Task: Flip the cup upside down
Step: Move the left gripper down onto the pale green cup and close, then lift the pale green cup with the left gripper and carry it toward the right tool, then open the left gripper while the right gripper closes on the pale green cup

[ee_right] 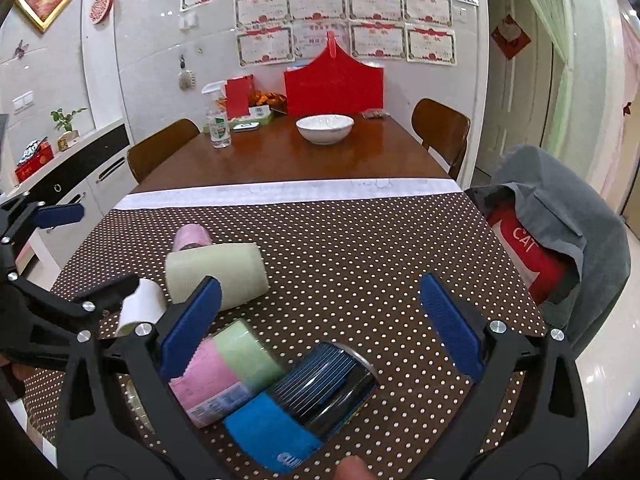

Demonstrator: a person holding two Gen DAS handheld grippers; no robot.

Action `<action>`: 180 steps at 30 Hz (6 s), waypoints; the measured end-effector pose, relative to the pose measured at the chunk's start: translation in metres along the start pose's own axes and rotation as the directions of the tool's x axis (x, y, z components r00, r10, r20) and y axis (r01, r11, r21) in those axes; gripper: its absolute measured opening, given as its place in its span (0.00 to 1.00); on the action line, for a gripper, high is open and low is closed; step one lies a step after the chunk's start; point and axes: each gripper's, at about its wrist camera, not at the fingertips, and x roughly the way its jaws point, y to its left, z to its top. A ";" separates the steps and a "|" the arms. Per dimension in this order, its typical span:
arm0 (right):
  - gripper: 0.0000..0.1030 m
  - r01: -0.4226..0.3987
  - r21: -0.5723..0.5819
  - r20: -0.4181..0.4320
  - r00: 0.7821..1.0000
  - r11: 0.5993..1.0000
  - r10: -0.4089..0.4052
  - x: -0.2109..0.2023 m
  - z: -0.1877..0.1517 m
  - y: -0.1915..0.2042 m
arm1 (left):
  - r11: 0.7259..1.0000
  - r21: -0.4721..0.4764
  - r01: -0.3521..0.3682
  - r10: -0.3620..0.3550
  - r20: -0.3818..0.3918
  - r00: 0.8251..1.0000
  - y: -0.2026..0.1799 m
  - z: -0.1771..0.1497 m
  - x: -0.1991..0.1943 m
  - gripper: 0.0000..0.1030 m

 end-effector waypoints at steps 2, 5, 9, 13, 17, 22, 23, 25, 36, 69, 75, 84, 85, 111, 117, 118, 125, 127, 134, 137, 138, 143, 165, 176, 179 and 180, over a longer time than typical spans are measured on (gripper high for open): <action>0.94 0.004 0.009 -0.013 1.000 1.000 -0.004 0.007 0.001 -0.005 | 0.999 0.026 0.035 -0.034 -0.037 0.999 0.001 0.006 0.018 0.97; 0.94 0.010 0.024 -0.026 1.000 1.000 -0.009 0.016 0.002 -0.012 | 0.995 0.049 0.090 -0.086 -0.094 0.992 0.002 0.013 0.043 0.97; 0.94 0.019 0.048 -0.041 0.999 0.999 -0.017 0.027 0.003 -0.023 | 0.980 0.086 0.178 -0.162 -0.165 0.973 0.003 0.023 0.073 0.97; 0.94 0.023 0.074 -0.055 0.998 0.997 -0.019 0.036 0.002 -0.032 | 0.959 0.143 0.243 -0.209 -0.214 0.954 -0.004 0.034 0.093 0.96; 0.94 0.026 0.091 -0.064 0.998 0.996 -0.020 0.042 0.000 -0.039 | 0.923 0.237 0.304 -0.244 -0.252 0.937 -0.016 0.039 0.102 0.96; 0.94 0.027 0.103 -0.069 0.997 0.994 -0.020 0.046 -0.002 -0.045 | 0.878 0.308 0.367 -0.273 -0.310 0.911 -0.029 0.040 0.115 0.96; 0.94 0.028 0.106 -0.070 0.997 0.994 -0.021 0.047 -0.002 -0.047 | 0.867 0.317 0.385 -0.283 -0.323 0.903 -0.031 0.040 0.118 0.96; 0.94 0.030 0.111 -0.071 0.997 0.993 -0.022 0.048 -0.002 -0.048 | 0.846 0.327 0.421 -0.306 -0.351 0.885 -0.034 0.038 0.122 0.96; 0.94 0.034 0.126 -0.079 0.997 0.991 -0.024 0.051 -0.003 -0.051 | 0.829 0.293 0.476 -0.324 -0.443 0.836 -0.031 0.043 0.154 0.74; 0.94 0.052 0.142 -0.036 0.998 0.989 -0.047 0.009 -0.001 -0.048 | 0.933 0.158 0.322 -0.278 -0.250 0.927 -0.006 0.046 0.091 0.74; 0.94 0.049 0.138 -0.007 0.999 0.989 -0.049 -0.014 0.001 -0.041 | 0.940 0.152 0.305 -0.274 -0.193 0.942 0.008 0.037 0.049 0.74; 0.94 0.017 0.118 0.036 0.999 0.993 -0.022 -0.055 -0.006 -0.028 | 0.952 0.111 0.284 -0.270 -0.126 0.955 0.004 0.008 -0.016 0.74; 0.94 0.013 0.115 0.036 0.999 0.993 -0.017 -0.059 -0.008 -0.027 | 0.953 0.109 0.281 -0.268 -0.124 0.955 0.002 0.003 -0.023 0.74; 0.94 -0.040 0.099 -0.004 0.999 0.994 0.041 -0.102 -0.075 -0.029 | 0.931 0.021 0.365 -0.350 -0.232 0.908 -0.105 -0.116 -0.044 0.74; 0.94 -0.036 0.103 -0.010 0.999 0.994 0.037 -0.106 -0.085 -0.031 | 0.934 0.025 0.356 -0.337 -0.264 0.904 -0.118 -0.126 -0.031 0.74; 0.94 -0.034 0.105 -0.010 0.999 0.994 0.036 -0.106 -0.086 -0.031 | 0.935 0.033 0.354 -0.332 -0.272 0.903 -0.120 -0.126 -0.031 0.74; 0.94 -0.030 0.112 -0.006 1.000 0.993 0.030 -0.110 -0.088 -0.034 | 0.944 0.056 0.325 -0.295 -0.296 0.909 -0.130 -0.130 -0.026 0.74; 0.94 -0.027 0.111 -0.005 1.000 0.993 0.028 -0.111 -0.089 -0.035 | 0.946 0.058 0.319 -0.288 -0.295 0.911 -0.130 -0.128 -0.026 0.74; 0.94 -0.023 0.115 -0.007 1.000 0.993 0.024 -0.114 -0.092 -0.036 | 0.957 0.081 0.277 -0.246 -0.275 0.930 -0.132 -0.122 -0.031 0.88; 0.94 -0.024 0.115 -0.011 1.000 0.993 0.025 -0.115 -0.092 -0.035 | 0.960 0.070 0.271 -0.247 -0.244 0.938 -0.129 -0.120 -0.037 0.89; 0.94 -0.024 0.114 -0.010 1.000 0.993 0.026 -0.116 -0.093 -0.034 | 0.961 0.066 0.267 -0.244 -0.243 0.939 -0.128 -0.120 -0.038 0.90; 0.94 -0.028 0.110 -0.009 1.000 0.993 0.029 -0.119 -0.093 -0.028 | 0.961 0.005 0.276 -0.267 -0.231 0.935 -0.117 -0.119 -0.045 0.91; 0.94 -0.095 0.114 -0.057 0.993 0.989 0.102 -0.129 -0.086 0.029 | 0.959 -0.211 0.188 -0.175 0.078 0.982 -0.053 -0.143 -0.134 0.91; 0.94 -0.138 0.138 -0.144 0.977 0.981 0.157 -0.121 -0.077 0.062 | 0.943 -0.323 0.075 -0.020 0.171 0.985 -0.020 -0.157 -0.165 0.91; 0.94 -0.145 0.206 -0.214 0.958 0.968 0.189 -0.111 -0.080 0.060 | 0.943 -0.330 0.033 0.025 0.170 0.985 -0.017 -0.161 -0.167 0.91; 0.94 -0.136 0.229 -0.237 0.953 0.964 0.191 -0.108 -0.081 0.060 | 0.944 -0.328 0.024 0.035 0.173 0.984 -0.016 -0.162 -0.167 0.91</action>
